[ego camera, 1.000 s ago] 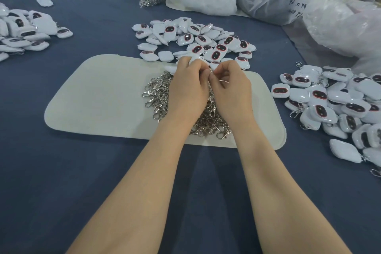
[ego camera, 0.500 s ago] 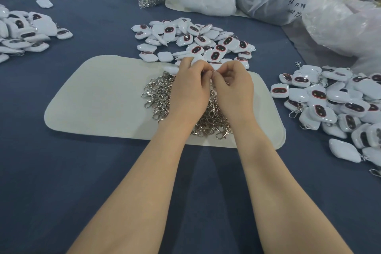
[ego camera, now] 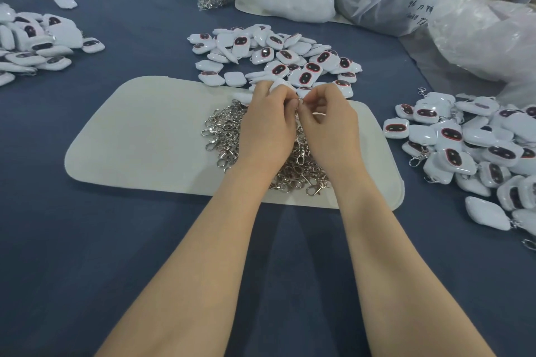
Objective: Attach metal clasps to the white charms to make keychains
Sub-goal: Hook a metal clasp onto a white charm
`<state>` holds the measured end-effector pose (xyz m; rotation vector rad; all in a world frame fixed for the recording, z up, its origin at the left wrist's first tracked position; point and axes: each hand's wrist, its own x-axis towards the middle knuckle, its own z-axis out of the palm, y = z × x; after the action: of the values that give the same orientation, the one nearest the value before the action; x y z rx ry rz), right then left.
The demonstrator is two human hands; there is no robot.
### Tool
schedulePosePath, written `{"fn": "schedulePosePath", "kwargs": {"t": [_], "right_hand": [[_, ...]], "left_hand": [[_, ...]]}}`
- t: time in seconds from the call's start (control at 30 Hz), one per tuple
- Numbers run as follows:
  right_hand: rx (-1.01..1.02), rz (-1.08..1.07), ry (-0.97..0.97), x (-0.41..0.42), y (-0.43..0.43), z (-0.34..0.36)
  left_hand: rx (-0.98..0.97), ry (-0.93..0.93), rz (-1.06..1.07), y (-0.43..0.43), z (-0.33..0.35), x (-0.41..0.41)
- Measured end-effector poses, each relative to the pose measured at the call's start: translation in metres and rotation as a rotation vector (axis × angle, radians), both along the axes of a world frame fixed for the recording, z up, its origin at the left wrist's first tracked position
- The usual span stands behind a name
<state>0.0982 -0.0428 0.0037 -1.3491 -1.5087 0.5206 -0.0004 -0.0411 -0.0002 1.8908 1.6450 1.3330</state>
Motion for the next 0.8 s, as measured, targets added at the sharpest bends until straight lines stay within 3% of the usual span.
{"fn": "schedulePosePath", "kwargs": {"t": [0.3, 0.8], "right_hand": [[0.022, 0.023, -0.076, 0.0026, -0.0008, -0.0002], [-0.111, 0.022, 0.247, 0.0019, 0.0007, 0.0031]], "left_hand": [[0.02, 0.044, -0.018, -0.0002, -0.0009, -0.001], [-0.008, -0.061, -0.017, 0.0018, 0.0004, -0.0011]]}}
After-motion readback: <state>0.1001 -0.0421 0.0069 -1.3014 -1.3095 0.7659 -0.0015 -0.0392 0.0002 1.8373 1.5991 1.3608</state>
